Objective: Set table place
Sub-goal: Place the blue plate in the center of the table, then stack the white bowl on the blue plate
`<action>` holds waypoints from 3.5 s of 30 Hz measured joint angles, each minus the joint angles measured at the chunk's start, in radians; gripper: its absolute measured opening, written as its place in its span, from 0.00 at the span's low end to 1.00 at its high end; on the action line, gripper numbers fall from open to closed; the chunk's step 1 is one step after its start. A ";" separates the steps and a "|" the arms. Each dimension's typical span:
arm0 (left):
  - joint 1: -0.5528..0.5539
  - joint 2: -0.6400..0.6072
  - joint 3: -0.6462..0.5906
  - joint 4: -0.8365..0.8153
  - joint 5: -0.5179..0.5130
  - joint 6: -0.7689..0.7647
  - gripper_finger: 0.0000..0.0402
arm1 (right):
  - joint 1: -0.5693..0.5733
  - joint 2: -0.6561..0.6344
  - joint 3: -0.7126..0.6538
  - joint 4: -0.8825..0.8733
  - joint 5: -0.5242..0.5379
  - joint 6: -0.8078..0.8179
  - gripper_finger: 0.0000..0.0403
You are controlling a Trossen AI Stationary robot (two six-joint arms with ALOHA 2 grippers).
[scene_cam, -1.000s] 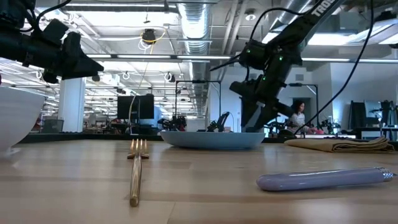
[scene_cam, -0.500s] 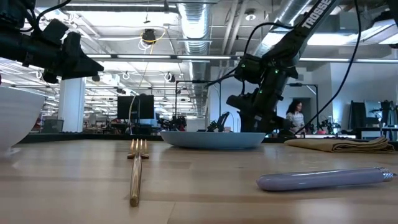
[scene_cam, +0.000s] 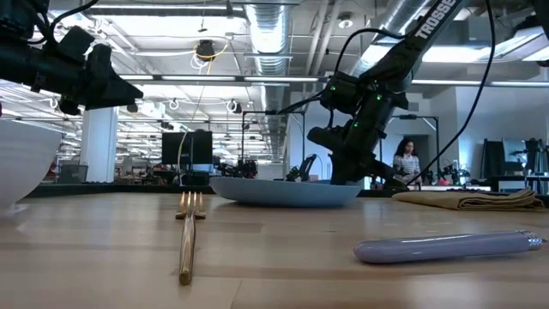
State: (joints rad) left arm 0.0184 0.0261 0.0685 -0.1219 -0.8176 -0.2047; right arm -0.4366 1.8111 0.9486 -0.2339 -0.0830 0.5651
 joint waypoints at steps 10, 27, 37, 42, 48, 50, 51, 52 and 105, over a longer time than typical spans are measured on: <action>0.000 0.000 0.000 0.000 0.000 0.000 0.41 | 0.061 -0.001 -0.001 -0.061 -0.019 -0.020 0.05; 0.000 0.000 0.000 0.000 -0.001 -0.001 0.41 | 0.266 0.000 -0.001 -0.113 -0.023 -0.008 0.05; 0.000 0.000 0.000 0.000 -0.001 0.008 0.41 | 0.285 0.000 -0.004 -0.111 -0.031 0.003 0.20; 0.000 0.000 0.000 0.000 -0.001 0.008 0.41 | 0.283 0.000 -0.004 -0.108 -0.044 -0.001 0.32; 0.000 0.000 0.000 0.000 -0.001 0.008 0.41 | 0.283 0.000 -0.004 -0.107 -0.047 -0.001 0.41; 0.000 0.000 0.000 0.000 -0.001 0.002 0.41 | 0.283 -0.005 -0.004 -0.107 -0.047 -0.008 0.42; 0.000 0.000 0.000 0.000 -0.001 0.001 0.41 | 0.283 -0.013 -0.004 -0.111 -0.045 -0.019 0.43; 0.000 0.000 0.000 0.000 -0.001 0.001 0.41 | 0.283 -0.021 -0.005 -0.113 -0.039 -0.027 0.44; 0.000 0.770 1.204 -0.874 0.547 0.079 0.41 | 0.042 -0.349 0.146 -0.057 0.081 -0.248 0.44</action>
State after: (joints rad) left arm 0.0182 0.7962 1.2726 -0.9956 -0.2701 -0.1254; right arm -0.3944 1.4622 1.0950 -0.2908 -0.0017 0.3168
